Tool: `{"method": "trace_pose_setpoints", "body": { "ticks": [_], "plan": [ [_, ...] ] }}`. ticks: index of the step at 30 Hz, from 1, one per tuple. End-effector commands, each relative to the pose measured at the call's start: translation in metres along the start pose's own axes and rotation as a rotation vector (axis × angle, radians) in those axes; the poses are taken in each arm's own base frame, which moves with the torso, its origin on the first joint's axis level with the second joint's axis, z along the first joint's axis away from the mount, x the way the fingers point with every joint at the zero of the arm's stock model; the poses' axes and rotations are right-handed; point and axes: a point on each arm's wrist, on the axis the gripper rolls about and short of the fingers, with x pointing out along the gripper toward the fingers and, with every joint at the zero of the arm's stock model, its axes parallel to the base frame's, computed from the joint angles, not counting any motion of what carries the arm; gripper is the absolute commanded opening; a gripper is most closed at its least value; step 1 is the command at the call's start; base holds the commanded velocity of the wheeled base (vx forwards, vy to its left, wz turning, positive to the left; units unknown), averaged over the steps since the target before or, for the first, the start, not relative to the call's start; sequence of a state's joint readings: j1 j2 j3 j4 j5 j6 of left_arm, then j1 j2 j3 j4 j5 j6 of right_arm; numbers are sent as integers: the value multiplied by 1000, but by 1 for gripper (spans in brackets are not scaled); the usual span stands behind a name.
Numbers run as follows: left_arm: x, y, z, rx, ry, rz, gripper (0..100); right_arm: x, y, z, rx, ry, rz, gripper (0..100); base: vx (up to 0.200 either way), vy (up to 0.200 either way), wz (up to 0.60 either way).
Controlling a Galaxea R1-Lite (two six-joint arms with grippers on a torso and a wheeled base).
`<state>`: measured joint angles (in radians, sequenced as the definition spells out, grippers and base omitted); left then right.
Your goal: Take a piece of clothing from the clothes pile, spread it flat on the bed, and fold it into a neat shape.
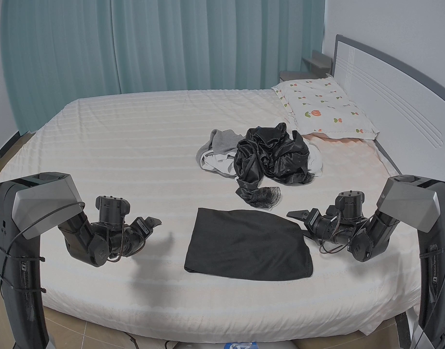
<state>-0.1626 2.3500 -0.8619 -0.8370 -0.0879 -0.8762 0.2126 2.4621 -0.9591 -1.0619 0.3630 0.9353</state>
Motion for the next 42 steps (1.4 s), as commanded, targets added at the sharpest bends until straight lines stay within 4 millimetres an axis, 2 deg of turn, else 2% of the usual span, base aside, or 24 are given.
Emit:
{"method": "trace_pose_setpoints", "body": {
  "ticks": [1, 12, 19, 20, 34, 35, 42],
  "plan": [
    [1, 1, -1, -1, 1, 2, 100, 2, -1, 1, 0, -5, 5, 0, 0, 0, 0],
    [1, 1, -1, -1, 1, 2, 100, -6, -1, 14, 10, -73, 26, 0, 0, 0, 0],
    [0, 0, 0, -1, 0, 1, 100, -8, -6, 6, 14, -43, -1, 0, 0, 0, 0],
    [0, 0, 0, -1, 0, 1, 100, -8, -6, 5, 15, -38, -3, 100, 0, 0, 0],
    [1, 1, 0, -1, 0, 1, 100, 5, 2, -10, 7, 10, 27, 100, 0, 0, 0],
    [1, 1, 0, 0, 0, 1, 100, 5, 1, -9, 8, 9, 28, 0, 0, 0, 0],
    [1, 1, 0, 0, 0, 1, 100, 5, 1, -8, 10, 3, 29, 0, 0, 0, 0]
  ]
}}
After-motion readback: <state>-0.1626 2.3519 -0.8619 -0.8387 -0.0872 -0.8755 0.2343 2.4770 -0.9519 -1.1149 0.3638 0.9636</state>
